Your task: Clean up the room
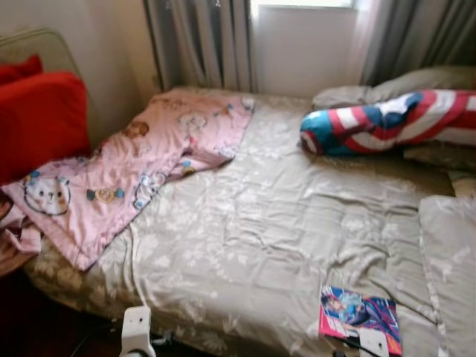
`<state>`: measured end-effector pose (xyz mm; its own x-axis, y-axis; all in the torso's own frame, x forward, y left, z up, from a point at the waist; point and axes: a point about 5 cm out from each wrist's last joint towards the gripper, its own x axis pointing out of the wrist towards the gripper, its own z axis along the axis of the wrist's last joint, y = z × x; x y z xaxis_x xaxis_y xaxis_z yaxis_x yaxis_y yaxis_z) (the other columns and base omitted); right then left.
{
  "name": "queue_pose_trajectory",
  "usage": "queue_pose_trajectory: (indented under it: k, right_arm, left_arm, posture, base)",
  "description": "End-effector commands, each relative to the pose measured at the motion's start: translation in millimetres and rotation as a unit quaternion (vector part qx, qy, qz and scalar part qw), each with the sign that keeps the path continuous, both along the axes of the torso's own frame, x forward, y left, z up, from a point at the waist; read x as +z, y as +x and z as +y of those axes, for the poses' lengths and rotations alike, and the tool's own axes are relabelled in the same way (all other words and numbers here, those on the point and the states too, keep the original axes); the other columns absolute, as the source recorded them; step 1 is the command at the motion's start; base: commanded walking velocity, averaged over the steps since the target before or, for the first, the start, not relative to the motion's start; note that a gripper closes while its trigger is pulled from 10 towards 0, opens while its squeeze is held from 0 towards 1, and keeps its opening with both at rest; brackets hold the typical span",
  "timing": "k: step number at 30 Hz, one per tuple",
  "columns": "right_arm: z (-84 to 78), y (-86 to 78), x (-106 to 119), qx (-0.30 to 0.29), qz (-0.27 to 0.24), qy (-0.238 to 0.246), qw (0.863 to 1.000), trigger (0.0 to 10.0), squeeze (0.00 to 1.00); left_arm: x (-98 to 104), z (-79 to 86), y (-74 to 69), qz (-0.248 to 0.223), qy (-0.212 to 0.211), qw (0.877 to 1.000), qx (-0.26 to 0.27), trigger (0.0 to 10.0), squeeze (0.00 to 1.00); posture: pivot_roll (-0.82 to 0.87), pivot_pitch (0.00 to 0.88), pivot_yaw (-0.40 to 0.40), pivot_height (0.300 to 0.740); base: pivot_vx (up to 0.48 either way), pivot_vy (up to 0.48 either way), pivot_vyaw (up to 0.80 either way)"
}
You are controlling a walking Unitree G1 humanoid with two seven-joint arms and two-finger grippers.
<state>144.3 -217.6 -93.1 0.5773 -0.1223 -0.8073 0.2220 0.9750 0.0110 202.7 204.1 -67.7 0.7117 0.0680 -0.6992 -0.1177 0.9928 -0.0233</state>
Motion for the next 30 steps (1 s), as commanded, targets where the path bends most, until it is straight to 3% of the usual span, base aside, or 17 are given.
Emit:
queue_pose_trajectory:
  k: [1, 8, 30]
  right_arm:
    - [5.1, 1.5, -0.4, 0.000, -0.003, 0.004, 1.000, 10.0, 0.00]
    - [17.1, 2.8, -1.9, 0.006, -0.003, 0.010, 1.000, 10.0, 0.00]
    - [12.6, 2.7, -1.2, 0.002, -0.005, 0.010, 1.000, 10.0, 0.00]
  left_arm:
    - [-1.4, 1.7, -3.2, 0.004, 0.004, 1.000, -0.002, 10.0, 0.00]
    - [-1.5, 1.6, -3.4, 0.004, 0.005, 1.000, -0.004, 10.0, 0.00]
    - [-0.5, 2.8, -2.0, 0.003, 0.006, 1.000, -0.006, 10.0, 0.00]
  posture:
    - [-0.03, 0.000, 0.032, 0.740]
    - [-0.03, 0.000, 0.030, 0.740]
    - [-0.02, 0.000, 0.038, 0.740]
  base:
    - [0.000, 0.375, 0.00]
    - [0.000, 0.377, 0.00]
    - [0.000, 0.379, 0.00]
